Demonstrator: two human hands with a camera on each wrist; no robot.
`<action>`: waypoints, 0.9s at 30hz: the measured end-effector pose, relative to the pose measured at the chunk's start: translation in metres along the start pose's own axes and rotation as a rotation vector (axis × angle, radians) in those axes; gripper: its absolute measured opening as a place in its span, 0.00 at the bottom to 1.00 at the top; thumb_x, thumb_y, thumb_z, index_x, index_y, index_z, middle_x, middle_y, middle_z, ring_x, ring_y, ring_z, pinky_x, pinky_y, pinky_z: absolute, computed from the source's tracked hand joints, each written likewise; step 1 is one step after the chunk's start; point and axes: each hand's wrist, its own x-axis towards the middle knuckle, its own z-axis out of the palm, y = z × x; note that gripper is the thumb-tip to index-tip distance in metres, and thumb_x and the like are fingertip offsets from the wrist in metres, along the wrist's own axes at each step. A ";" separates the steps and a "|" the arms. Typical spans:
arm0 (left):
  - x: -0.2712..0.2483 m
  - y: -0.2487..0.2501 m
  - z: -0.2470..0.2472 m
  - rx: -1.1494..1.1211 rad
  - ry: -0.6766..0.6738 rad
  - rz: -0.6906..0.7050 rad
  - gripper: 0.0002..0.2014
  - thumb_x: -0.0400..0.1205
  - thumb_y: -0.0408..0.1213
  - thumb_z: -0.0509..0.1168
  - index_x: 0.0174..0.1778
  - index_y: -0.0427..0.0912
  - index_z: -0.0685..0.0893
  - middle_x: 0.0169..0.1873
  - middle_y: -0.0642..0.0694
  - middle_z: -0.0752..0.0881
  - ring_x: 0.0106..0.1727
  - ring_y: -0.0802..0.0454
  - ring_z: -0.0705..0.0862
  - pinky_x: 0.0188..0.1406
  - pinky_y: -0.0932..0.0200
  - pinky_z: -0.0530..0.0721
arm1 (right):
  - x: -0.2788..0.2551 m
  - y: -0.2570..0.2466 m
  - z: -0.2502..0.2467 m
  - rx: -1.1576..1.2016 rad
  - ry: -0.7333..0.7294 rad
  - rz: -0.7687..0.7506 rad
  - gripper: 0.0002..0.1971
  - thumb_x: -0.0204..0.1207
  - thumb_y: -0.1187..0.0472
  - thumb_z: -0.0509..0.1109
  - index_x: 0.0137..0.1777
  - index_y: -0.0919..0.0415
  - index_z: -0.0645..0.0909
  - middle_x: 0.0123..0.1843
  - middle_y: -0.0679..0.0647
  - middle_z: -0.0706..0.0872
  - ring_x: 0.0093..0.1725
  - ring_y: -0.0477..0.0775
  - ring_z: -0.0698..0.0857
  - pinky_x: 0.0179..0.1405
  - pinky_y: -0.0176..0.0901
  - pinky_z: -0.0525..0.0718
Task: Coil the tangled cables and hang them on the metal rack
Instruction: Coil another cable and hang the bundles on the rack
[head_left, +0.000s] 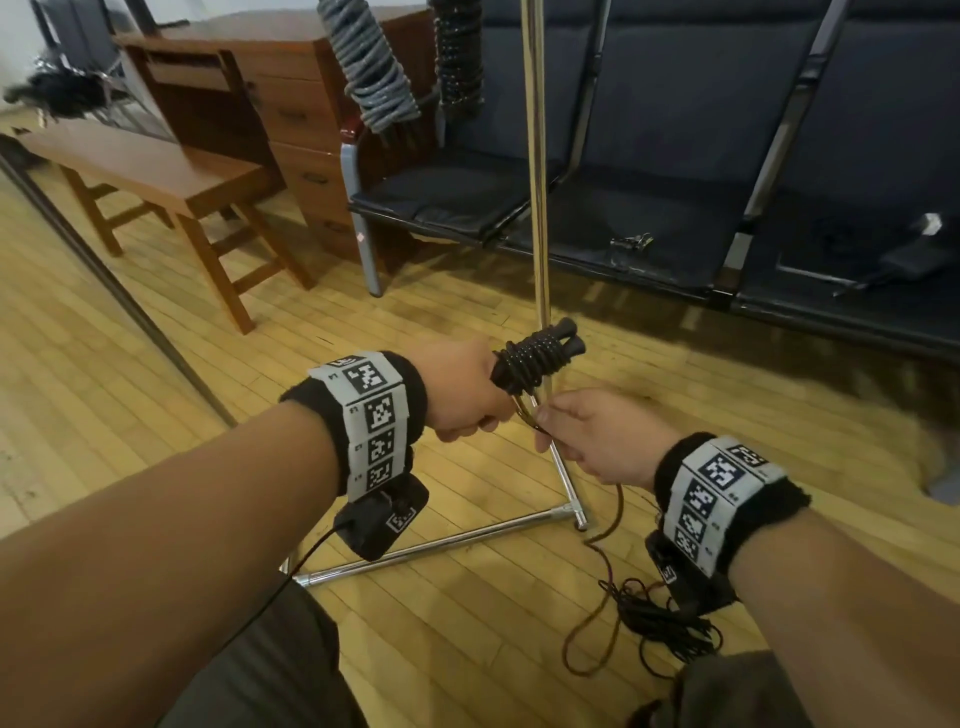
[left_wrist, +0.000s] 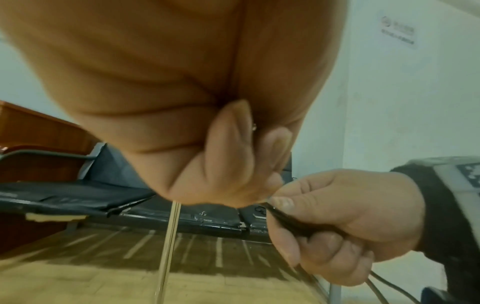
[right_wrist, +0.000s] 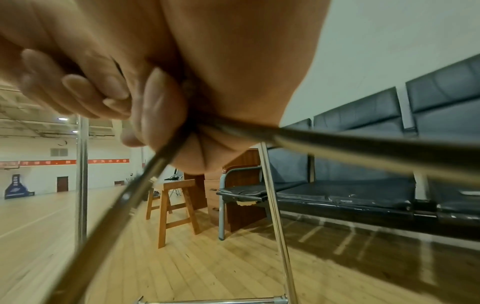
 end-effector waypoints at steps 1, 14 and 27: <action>0.003 -0.001 0.001 0.024 0.027 -0.034 0.03 0.85 0.33 0.70 0.47 0.37 0.87 0.31 0.46 0.87 0.23 0.52 0.79 0.20 0.61 0.79 | -0.001 -0.002 0.000 -0.054 -0.004 -0.013 0.19 0.90 0.45 0.59 0.49 0.54 0.87 0.30 0.45 0.75 0.23 0.43 0.71 0.22 0.40 0.71; 0.027 0.009 0.056 0.927 -0.179 0.106 0.11 0.93 0.38 0.60 0.65 0.40 0.86 0.35 0.49 0.76 0.42 0.47 0.79 0.45 0.54 0.75 | -0.012 -0.022 -0.015 -0.517 -0.032 -0.183 0.10 0.85 0.48 0.70 0.47 0.50 0.89 0.39 0.47 0.87 0.37 0.43 0.83 0.36 0.39 0.82; 0.004 0.001 0.030 0.726 -0.250 0.264 0.07 0.93 0.45 0.65 0.61 0.48 0.86 0.39 0.56 0.82 0.37 0.60 0.78 0.35 0.65 0.72 | -0.003 -0.006 -0.021 -0.170 -0.126 -0.107 0.24 0.70 0.27 0.69 0.50 0.45 0.87 0.44 0.44 0.90 0.43 0.42 0.86 0.51 0.48 0.87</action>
